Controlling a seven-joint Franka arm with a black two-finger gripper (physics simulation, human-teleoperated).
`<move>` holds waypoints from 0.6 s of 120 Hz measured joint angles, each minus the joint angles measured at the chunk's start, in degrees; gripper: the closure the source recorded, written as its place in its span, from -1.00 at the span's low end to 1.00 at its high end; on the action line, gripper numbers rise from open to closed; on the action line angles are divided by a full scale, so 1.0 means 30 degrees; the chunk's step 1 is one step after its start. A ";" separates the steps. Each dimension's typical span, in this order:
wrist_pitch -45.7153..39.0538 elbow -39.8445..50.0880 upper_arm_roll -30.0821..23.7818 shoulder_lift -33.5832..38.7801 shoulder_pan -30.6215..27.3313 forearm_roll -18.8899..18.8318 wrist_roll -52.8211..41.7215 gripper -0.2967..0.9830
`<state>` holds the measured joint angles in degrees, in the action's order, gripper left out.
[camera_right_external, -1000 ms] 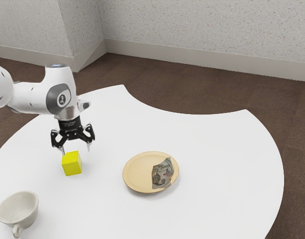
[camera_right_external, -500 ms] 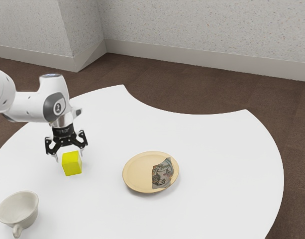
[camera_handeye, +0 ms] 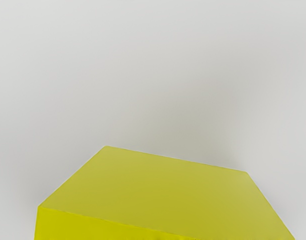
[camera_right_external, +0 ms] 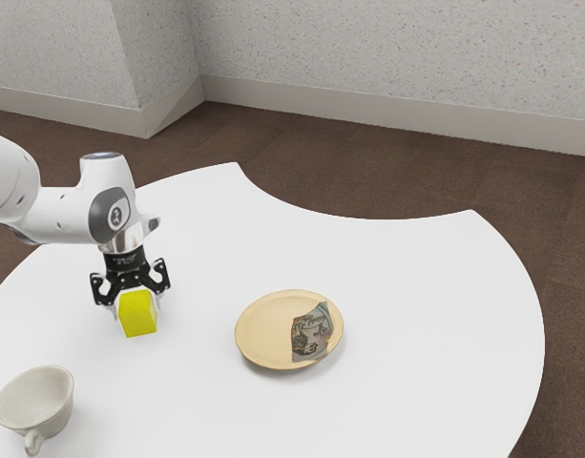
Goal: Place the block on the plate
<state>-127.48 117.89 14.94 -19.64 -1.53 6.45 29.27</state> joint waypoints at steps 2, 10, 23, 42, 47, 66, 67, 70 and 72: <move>-0.0006 -0.0001 0.0000 0.0001 0.0004 0.0017 -0.0004 -0.39; -0.0025 -0.0010 0.0008 0.0002 -0.0001 0.0056 -0.0019 -0.28; -0.0042 -0.0029 0.0021 0.0011 0.0013 0.0070 -0.0029 -0.18; -0.0038 -0.0031 0.0022 0.0093 0.0013 0.0057 -0.0013 -0.12; -0.0011 -0.0031 0.0014 0.0241 0.0012 0.0054 -0.0011 -0.09; 0.0168 -0.0032 -0.0302 0.1463 0.0379 0.0004 0.0061 -0.07; 0.0175 -0.0031 -0.0334 0.1546 0.0436 0.0002 0.0071 -0.07; 0.0194 -0.0039 -0.0490 0.1782 0.0600 -0.0003 0.0107 -0.07; 0.0205 -0.0045 -0.0632 0.1939 0.0703 -0.0013 0.0141 -0.08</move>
<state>-126.87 117.75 13.04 -13.82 0.58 6.41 29.70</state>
